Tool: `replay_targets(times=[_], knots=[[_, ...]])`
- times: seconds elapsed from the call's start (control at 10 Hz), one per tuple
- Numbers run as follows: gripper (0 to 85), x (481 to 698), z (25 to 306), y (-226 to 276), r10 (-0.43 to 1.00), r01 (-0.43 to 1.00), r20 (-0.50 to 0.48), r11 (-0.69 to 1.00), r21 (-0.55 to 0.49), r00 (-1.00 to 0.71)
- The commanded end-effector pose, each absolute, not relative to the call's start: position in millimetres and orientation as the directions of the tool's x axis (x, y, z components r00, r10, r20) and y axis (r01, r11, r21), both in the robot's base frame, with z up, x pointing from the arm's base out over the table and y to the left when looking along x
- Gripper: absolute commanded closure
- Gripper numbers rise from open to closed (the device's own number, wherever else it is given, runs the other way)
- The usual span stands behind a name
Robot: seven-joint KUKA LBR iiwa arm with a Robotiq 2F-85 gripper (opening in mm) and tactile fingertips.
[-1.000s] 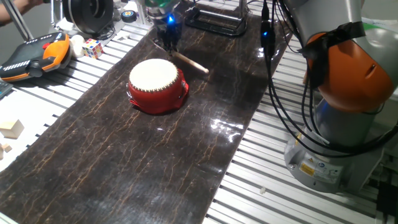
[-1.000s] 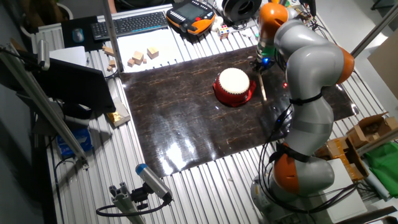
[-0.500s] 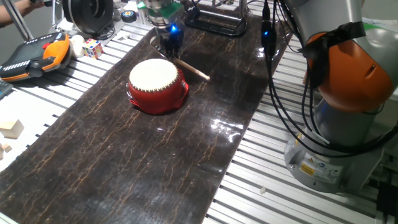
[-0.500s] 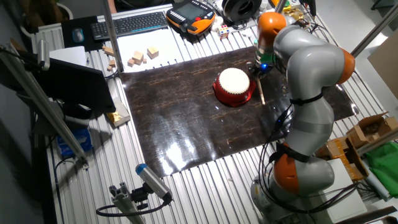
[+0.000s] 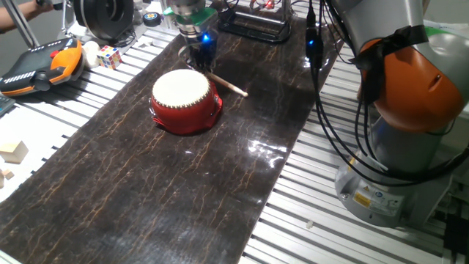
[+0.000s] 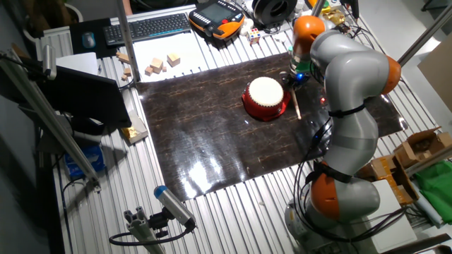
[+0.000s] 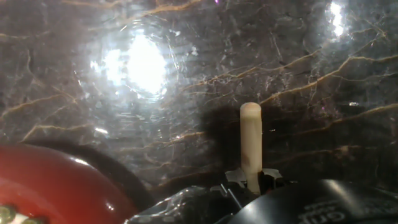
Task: Play the drum
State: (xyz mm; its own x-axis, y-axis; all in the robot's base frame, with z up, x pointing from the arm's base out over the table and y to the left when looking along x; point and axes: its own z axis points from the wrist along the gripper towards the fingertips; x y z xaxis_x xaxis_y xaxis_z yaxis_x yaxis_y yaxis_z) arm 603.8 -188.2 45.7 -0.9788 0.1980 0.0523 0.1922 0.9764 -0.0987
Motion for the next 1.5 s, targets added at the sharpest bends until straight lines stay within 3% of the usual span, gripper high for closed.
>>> replay_targets(times=[0.0,0.1,0.5,0.7,1.0,1.4], knots=[[61.7,603.4,45.0,-187.7,0.200,0.194,0.052,0.976,-0.101,-0.978],[56.3,602.5,43.5,-186.3,0.204,0.197,0.050,0.974,-0.112,-0.978],[58.3,601.4,44.5,-185.4,0.192,0.183,0.069,0.977,-0.110,-0.979],[63.7,599.1,67.3,-184.8,0.187,0.181,0.103,0.981,-0.063,-0.977],[84.3,603.7,114.5,-185.0,0.154,0.155,0.151,0.988,-0.009,-0.976],[84.3,600.9,157.5,-161.1,0.154,0.152,0.157,0.988,-0.025,-0.976]])
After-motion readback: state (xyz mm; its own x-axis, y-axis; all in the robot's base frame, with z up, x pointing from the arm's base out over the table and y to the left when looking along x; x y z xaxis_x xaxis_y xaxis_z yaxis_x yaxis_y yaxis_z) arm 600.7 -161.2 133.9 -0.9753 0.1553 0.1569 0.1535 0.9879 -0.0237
